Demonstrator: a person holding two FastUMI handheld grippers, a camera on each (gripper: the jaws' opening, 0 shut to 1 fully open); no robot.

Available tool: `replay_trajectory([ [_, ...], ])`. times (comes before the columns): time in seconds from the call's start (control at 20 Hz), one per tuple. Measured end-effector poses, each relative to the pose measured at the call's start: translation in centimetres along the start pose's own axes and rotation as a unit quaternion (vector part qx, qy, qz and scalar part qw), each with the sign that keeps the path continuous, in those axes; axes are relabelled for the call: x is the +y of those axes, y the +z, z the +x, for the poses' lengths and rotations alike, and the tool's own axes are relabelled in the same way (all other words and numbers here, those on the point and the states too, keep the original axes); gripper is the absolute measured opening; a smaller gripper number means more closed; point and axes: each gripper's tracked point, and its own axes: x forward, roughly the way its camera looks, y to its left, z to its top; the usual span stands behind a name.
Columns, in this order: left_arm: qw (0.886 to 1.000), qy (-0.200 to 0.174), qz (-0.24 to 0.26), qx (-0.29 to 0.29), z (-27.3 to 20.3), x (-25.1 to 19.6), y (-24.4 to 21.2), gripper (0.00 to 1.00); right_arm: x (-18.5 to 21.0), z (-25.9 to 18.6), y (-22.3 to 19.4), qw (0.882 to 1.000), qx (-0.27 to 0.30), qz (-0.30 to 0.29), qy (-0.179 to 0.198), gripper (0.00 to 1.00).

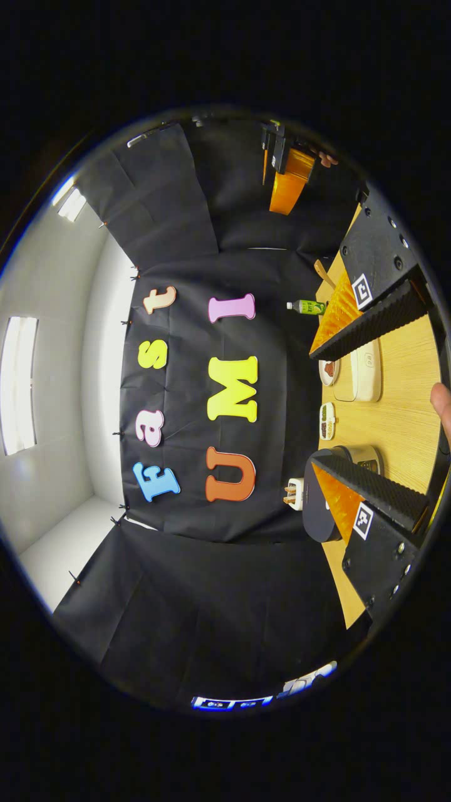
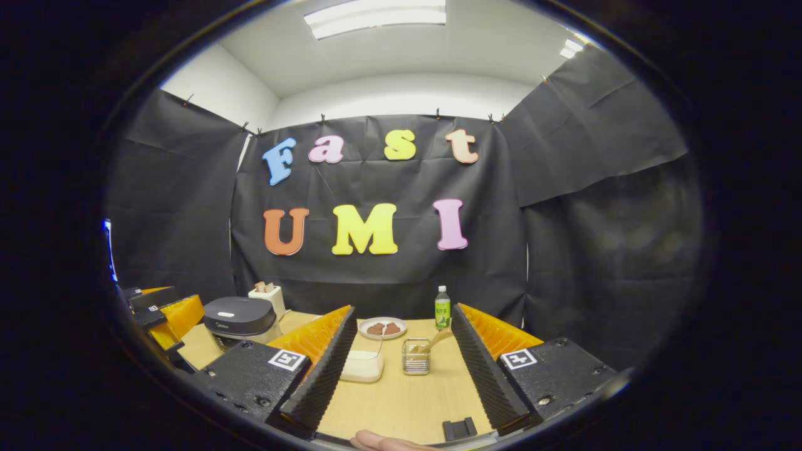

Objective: Close the left gripper, press the button to open the rice cooker; take a wooden spoon from the chopstick holder with the right hand, scoop a spoonful of rice and pour it into the rice cooker, then put the wooden spoon back into the chopstick holder.

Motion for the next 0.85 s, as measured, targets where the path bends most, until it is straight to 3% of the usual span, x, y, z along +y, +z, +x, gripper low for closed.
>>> replay_trajectory([
  [0.3, 1.000, -0.010, 0.005, -0.001, 0.0, -0.8, 0.0, 0.96, 0.4, -0.4, 0.4, 1.000, -0.008, -0.005, 0.006, 0.98],
  [0.35, 1.000, -0.010, 0.006, -0.002, -0.1, -0.8, 0.1, 1.00, 0.4, -0.4, 0.4, 1.000, -0.008, -0.005, 0.006, 0.98],
  [0.4, 1.000, -0.009, 0.008, -0.002, 0.0, -0.8, 0.2, 0.96, 0.4, -0.3, 0.3, 1.000, -0.008, -0.004, 0.004, 0.98],
  [0.85, 1.000, 0.001, 0.001, -0.009, -0.2, -0.2, 1.0, 0.96, 1.1, -0.3, 0.2, 1.000, -0.006, -0.011, 0.013, 0.96],
])
